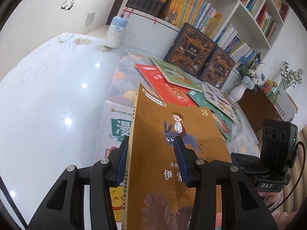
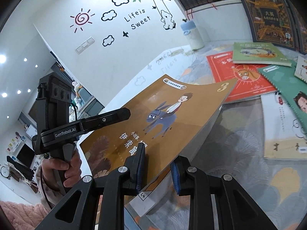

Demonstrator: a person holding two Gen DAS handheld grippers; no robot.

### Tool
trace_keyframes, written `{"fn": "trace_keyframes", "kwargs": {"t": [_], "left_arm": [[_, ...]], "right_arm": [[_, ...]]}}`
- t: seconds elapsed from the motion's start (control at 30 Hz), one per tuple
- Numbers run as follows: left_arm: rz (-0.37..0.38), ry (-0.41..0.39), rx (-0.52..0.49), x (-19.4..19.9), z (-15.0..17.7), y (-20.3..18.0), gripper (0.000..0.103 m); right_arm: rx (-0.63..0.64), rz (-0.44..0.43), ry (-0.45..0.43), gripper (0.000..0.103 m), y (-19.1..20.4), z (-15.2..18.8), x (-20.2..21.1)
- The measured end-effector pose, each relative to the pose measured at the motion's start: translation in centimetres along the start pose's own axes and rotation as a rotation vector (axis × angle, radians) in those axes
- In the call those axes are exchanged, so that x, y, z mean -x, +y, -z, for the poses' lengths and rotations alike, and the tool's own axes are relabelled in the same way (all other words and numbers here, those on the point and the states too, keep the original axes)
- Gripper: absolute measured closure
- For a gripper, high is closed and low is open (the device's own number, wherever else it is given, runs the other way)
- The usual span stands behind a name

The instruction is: Organize books

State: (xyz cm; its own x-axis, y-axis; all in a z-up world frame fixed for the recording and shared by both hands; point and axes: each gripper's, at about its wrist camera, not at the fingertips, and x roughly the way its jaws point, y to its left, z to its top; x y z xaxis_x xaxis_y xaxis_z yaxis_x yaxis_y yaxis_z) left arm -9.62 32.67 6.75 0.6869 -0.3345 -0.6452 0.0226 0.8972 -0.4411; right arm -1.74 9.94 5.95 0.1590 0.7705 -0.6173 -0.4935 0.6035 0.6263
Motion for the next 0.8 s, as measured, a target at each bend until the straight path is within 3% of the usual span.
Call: {"fn": "trace_keyframes", "kwargs": {"t": [0.3, 0.8], "left_arm": [[-0.01, 0.012, 0.043, -0.4, 0.6, 1.6, 0.06], [-0.055, 0.048, 0.026, -1.3, 1.7, 2.1, 0.06]], "right_arm": [[0.011, 0.003, 0.02, 0.078, 0.0, -0.5, -1.5], [-0.012, 0.004, 0.054, 0.077, -0.7, -0.3, -3.1]]}}
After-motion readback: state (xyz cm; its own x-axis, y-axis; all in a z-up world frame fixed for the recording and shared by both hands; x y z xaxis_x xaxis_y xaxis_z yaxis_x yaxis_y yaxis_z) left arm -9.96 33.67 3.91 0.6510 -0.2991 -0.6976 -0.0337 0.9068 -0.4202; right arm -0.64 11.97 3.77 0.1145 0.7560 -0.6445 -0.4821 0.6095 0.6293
